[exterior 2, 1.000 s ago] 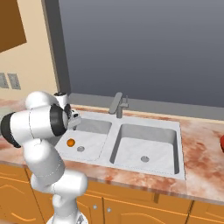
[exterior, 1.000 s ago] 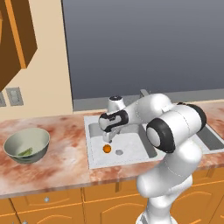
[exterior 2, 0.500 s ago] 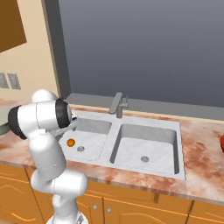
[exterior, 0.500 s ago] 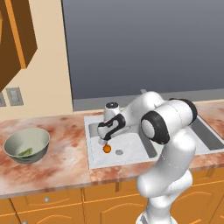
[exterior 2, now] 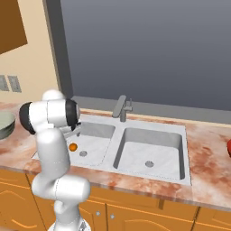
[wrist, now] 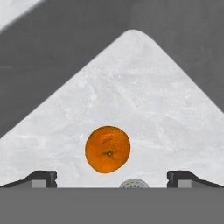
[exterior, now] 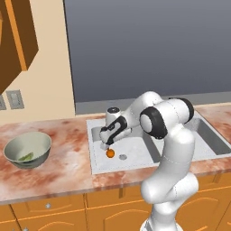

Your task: Pick the lemon wedges from the cabinet and place them in one bowl. Pick the tangerine from the sink and place it in the other bowl.

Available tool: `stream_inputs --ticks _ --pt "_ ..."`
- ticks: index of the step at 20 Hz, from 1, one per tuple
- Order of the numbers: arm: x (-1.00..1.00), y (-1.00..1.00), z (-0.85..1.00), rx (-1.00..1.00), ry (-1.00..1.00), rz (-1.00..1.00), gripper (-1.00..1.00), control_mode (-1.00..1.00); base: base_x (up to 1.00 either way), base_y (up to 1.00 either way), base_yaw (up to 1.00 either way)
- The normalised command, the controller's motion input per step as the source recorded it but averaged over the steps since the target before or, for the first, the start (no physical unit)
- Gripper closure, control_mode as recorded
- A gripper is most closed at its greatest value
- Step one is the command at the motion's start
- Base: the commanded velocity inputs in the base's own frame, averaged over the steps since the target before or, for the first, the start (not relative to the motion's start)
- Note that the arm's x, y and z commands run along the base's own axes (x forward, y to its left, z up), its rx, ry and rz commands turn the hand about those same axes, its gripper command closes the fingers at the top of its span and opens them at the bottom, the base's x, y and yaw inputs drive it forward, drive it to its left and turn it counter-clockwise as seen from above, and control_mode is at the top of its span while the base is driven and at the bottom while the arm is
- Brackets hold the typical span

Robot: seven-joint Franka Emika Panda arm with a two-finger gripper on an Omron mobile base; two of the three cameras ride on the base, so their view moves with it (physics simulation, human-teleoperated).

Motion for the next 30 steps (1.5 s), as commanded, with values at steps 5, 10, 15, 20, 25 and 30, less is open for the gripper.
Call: stream_inputs --ticks 5,10,15,20,25,30 --pt "0.04 0.08 -0.42 0.0 0.02 0.0 -1.0 -1.0 0.0 0.0 0.0" --pt "0.0 0.04 -0.44 0.0 0.0 -0.01 -1.0 -1.0 0.0 0.0 0.0" --pt "0.0 0.0 -0.42 0.0 0.0 -0.02 -1.0 -1.0 0.0 0.0 0.0" --pt "0.03 0.0 -0.33 0.02 0.0 0.0 -1.0 -1.0 0.0 0.0 0.0" --pt "0.0 0.01 -0.16 0.03 0.0 0.0 1.0 -1.0 0.0 0.0 0.0" --pt "0.0 0.0 0.0 0.0 0.0 0.0 1.0 -1.0 0.0 0.0 0.0"
